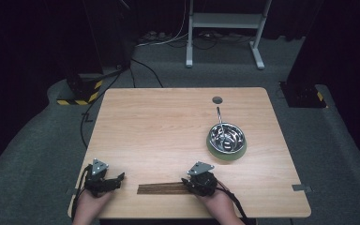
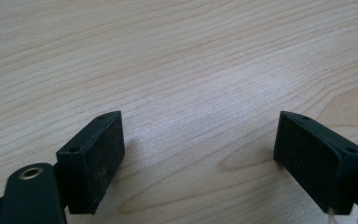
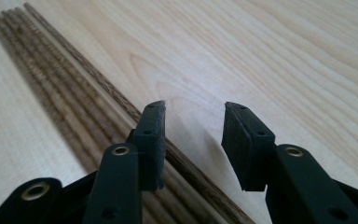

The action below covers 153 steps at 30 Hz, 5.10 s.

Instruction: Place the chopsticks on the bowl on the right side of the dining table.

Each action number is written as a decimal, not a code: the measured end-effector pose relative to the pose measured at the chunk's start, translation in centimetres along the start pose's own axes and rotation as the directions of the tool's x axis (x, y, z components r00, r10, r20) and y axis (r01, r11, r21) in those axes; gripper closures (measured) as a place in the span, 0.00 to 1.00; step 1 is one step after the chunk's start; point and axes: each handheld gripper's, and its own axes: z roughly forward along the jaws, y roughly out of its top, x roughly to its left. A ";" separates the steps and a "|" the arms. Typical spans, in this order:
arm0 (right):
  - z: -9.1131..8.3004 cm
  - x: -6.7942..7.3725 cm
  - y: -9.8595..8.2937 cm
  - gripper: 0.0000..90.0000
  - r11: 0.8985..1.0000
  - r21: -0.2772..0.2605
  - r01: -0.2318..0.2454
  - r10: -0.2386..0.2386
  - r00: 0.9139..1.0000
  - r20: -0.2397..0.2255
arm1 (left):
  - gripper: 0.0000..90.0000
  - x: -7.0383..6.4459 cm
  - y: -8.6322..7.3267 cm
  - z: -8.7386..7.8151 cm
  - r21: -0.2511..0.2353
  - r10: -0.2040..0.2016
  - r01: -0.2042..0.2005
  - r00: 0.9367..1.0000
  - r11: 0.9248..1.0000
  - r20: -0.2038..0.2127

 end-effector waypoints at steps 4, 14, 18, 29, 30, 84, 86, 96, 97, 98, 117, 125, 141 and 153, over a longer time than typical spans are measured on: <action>0.4 -0.4 0.3 0.65 1.000 0.006 -0.012 0.012 1.000 0.027 | 0.18 0.0 0.0 0.0 0.000 0.000 0.000 1.000 1.000 0.000; -0.4 0.4 -0.2 0.69 1.000 0.008 0.002 -0.002 1.000 -0.004 | 0.18 0.0 0.0 0.0 0.000 0.000 0.000 1.000 1.000 0.000; 0.0 0.4 -0.2 0.73 1.000 0.020 0.006 -0.005 1.000 -0.020 | 0.18 0.0 0.0 0.0 0.000 0.000 0.000 1.000 1.000 0.000; 1.0 -0.8 0.6 0.82 0.999 0.033 0.024 -0.023 1.000 -0.007 | 0.18 0.0 0.0 0.0 0.000 0.000 0.000 1.000 1.000 0.000; 1.1 -1.0 0.7 0.82 0.999 0.035 0.021 -0.021 1.000 -0.003 | 0.18 0.0 0.0 0.0 0.000 0.000 0.000 1.000 1.000 0.000; 3.8 -4.2 4.3 0.88 0.994 0.102 0.034 -0.033 0.999 -0.008 | 0.18 0.0 0.0 0.0 0.003 0.003 -0.003 1.000 1.000 0.002; 3.8 -4.2 4.2 0.88 0.994 0.107 0.034 -0.034 0.999 -0.003 | 0.18 0.0 0.0 0.0 0.003 0.002 -0.002 1.000 1.000 0.002; 3.4 -4.1 3.9 0.87 0.993 0.110 0.048 -0.047 0.999 -0.010 | 0.18 0.0 0.0 0.0 0.003 0.002 -0.002 1.000 1.000 0.002; 3.4 -4.3 4.0 0.87 0.992 0.117 0.047 -0.043 0.999 -0.030 | 0.18 0.0 0.0 0.0 0.003 0.002 -0.002 1.000 1.000 0.002; 3.4 -4.3 4.0 0.87 0.992 0.117 0.047 -0.043 0.999 -0.030 | 0.18 0.0 0.0 0.0 0.003 0.002 -0.002 1.000 1.000 0.002; 2.4 -4.3 4.7 0.94 0.994 0.094 0.051 -0.050 0.999 -0.009 | 0.18 0.0 0.0 0.0 -0.002 -0.003 0.003 1.000 1.000 0.002; 0.3 -4.8 4.8 0.94 0.997 0.061 0.053 -0.053 0.999 0.000 | 0.18 0.0 0.0 0.0 -0.003 -0.002 0.002 1.000 1.000 0.001; -4.0 -8.1 4.3 0.94 0.999 0.028 0.015 -0.017 0.998 0.063 | 0.18 0.0 0.0 0.0 -0.002 -0.003 0.003 1.000 1.000 0.001; -5.5 -11.7 3.8 0.94 0.999 0.020 -0.046 0.042 0.989 0.139 | 0.18 0.0 0.0 0.0 -0.001 0.001 -0.001 1.000 1.000 0.003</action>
